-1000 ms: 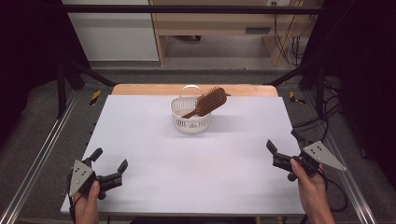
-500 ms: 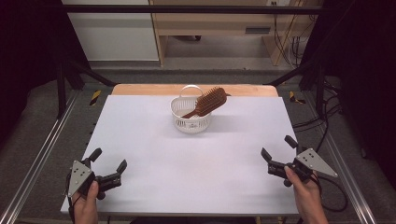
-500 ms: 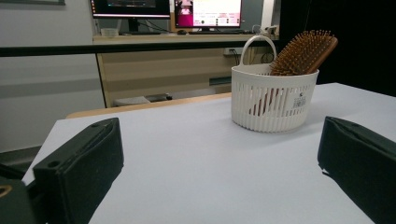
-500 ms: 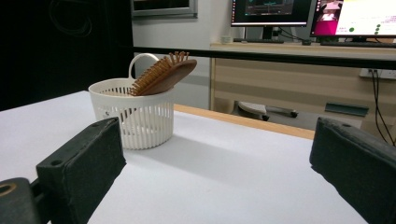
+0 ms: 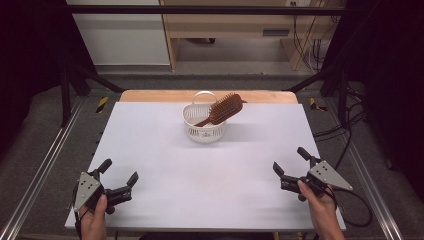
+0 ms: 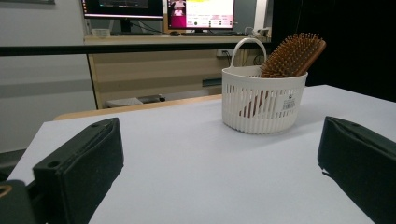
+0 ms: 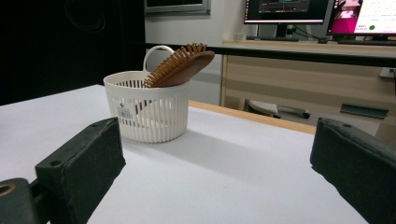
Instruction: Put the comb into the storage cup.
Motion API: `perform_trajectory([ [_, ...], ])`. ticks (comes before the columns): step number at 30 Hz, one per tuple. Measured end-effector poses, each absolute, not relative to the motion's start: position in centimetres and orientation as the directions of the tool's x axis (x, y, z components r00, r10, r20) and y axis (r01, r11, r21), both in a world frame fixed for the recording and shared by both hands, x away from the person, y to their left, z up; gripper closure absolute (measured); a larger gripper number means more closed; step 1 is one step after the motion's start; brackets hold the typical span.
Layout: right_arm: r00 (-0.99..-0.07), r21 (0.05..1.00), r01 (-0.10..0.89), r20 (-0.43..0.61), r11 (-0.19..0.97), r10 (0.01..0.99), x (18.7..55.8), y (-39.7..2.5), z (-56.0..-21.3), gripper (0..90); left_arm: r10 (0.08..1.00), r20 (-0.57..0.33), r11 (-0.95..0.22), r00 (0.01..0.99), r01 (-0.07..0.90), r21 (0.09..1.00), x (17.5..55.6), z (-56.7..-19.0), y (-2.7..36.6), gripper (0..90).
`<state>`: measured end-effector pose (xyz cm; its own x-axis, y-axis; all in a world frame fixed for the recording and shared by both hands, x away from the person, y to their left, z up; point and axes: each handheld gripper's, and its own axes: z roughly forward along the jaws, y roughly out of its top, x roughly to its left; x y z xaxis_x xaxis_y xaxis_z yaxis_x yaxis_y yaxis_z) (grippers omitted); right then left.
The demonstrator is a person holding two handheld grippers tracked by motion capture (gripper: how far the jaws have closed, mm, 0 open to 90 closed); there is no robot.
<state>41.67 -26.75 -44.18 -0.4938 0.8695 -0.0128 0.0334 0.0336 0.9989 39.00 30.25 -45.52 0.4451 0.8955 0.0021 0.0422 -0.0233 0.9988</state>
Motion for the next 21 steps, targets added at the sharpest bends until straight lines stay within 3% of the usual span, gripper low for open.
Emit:
perform_trajectory([
  [21, -0.535, 0.998, 0.036, -0.027, 0.055, 0.844, 42.3, -24.2, -45.8, 2.7, 0.888, -0.011, -0.013, 0.46, 0.049, 0.999, 39.0, -45.5, 29.5, 0.2],
])
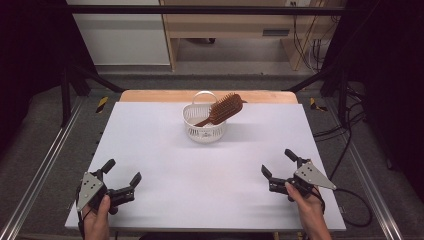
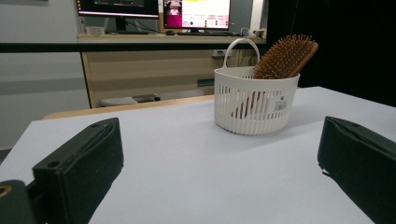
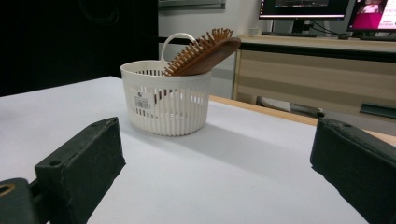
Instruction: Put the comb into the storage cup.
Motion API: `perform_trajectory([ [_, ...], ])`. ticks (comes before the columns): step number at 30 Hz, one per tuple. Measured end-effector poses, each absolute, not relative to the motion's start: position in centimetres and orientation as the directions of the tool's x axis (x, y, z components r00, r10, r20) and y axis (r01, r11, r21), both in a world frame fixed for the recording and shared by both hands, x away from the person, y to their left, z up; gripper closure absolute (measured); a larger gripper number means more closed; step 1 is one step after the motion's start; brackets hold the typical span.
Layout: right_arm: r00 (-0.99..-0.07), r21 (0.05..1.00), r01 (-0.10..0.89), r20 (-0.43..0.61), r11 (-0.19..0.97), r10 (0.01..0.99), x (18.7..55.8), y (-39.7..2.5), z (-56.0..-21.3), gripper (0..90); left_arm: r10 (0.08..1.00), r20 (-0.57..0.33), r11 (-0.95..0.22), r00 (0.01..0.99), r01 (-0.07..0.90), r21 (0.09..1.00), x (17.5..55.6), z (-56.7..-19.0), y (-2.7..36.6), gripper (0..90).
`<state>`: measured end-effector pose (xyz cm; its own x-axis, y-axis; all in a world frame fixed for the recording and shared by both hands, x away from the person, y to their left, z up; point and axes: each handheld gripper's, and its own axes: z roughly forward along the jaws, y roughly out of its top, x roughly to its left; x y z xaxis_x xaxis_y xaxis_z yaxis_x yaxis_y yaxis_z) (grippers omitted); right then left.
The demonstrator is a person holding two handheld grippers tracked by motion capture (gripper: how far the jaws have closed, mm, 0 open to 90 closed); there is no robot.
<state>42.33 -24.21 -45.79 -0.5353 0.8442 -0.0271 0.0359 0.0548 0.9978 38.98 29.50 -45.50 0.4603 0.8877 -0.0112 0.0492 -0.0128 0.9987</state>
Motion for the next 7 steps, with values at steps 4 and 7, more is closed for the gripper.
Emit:
perform_trajectory([
  [4, -0.543, 0.998, 0.04, -0.02, 0.05, 0.84, 42.34, -23.92, -45.91, 2.8, 0.887, -0.01, -0.015, 0.462, 0.05, 0.999, 39.01, -45.52, 29.41, 0.2],
  [7, -0.547, 0.997, 0.045, -0.023, 0.057, 0.837, 42.35, -23.76, -46.01, 2.8, 0.887, -0.009, -0.015, 0.462, 0.048, 0.999, 39.02, -45.54, 29.38, 0.2],
])
